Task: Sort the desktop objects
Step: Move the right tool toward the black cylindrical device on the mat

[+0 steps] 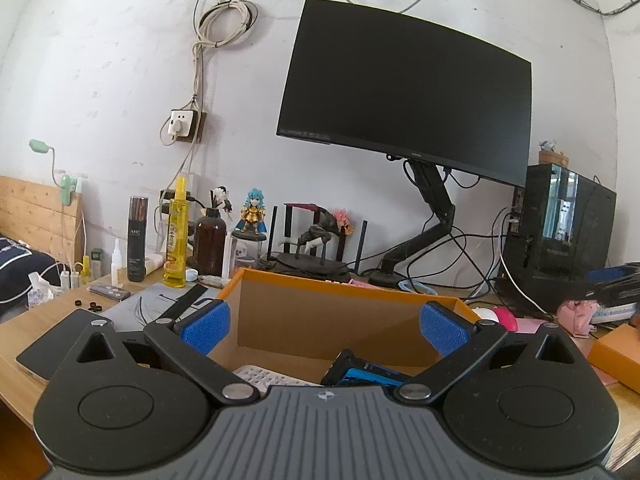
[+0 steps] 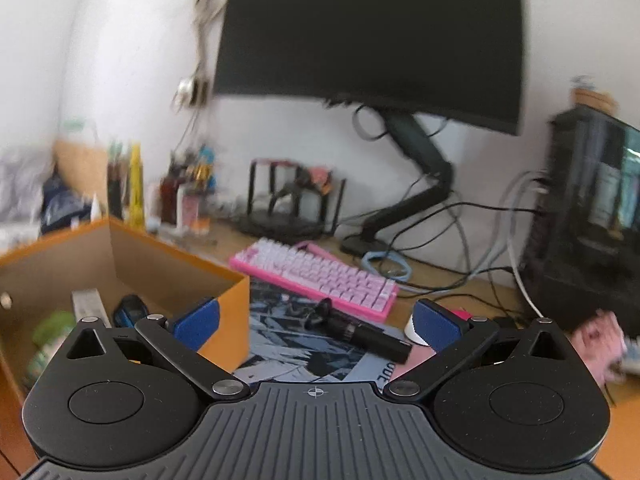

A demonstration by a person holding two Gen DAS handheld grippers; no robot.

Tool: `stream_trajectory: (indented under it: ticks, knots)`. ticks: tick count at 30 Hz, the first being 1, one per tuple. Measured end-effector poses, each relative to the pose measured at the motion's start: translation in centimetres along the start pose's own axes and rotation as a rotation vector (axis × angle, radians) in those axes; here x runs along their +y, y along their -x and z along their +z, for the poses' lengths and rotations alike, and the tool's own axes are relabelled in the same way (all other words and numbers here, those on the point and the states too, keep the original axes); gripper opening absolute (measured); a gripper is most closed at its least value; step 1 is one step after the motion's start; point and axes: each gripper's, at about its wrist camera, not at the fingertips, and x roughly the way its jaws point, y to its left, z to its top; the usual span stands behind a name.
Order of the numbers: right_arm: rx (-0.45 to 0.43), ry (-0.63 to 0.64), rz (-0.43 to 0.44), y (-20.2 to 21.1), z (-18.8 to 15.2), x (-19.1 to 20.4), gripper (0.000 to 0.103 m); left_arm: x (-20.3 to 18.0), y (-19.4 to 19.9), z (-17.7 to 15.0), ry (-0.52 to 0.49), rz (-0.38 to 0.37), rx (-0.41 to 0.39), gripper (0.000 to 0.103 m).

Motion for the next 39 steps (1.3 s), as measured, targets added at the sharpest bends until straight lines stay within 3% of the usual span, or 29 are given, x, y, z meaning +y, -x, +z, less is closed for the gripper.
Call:
stream_trajectory:
  ticks: [7,9,10,11,22,31,39]
  knots:
    - [0.166,0.187,0.042,-10.3,-0.1,-0.8,0.102,0.0,-0.5,0.3,0.022,-0.013,0.008,0.103]
    - [0.195,0.204,0.047,-12.2,-0.3,-1.1,0.093,0.1,-0.7,0.4,0.031,-0.01,0.015,0.103]
    - [0.205,0.2,0.052,-12.6,-0.3,-1.3,0.076,0.3,-0.9,0.6,0.045,-0.009,0.023,0.103]
    - [0.215,0.197,0.056,-13.1,-0.3,-1.4,0.072,0.4,-1.0,0.6,0.055,-0.008,0.029,0.103]
    - [0.329,0.157,0.106,-18.5,-0.3,-3.1,0.077,1.3,-2.4,0.4,0.1,0.012,0.07,0.103]
    - [0.421,0.124,0.147,-22.9,-0.4,-4.5,0.08,1.3,-3.4,0.3,0.139,-0.018,0.086,0.103]
    - [0.502,0.094,0.184,-26.9,-0.6,-6.0,0.075,1.4,-3.8,0.0,0.159,-0.032,0.096,0.103]
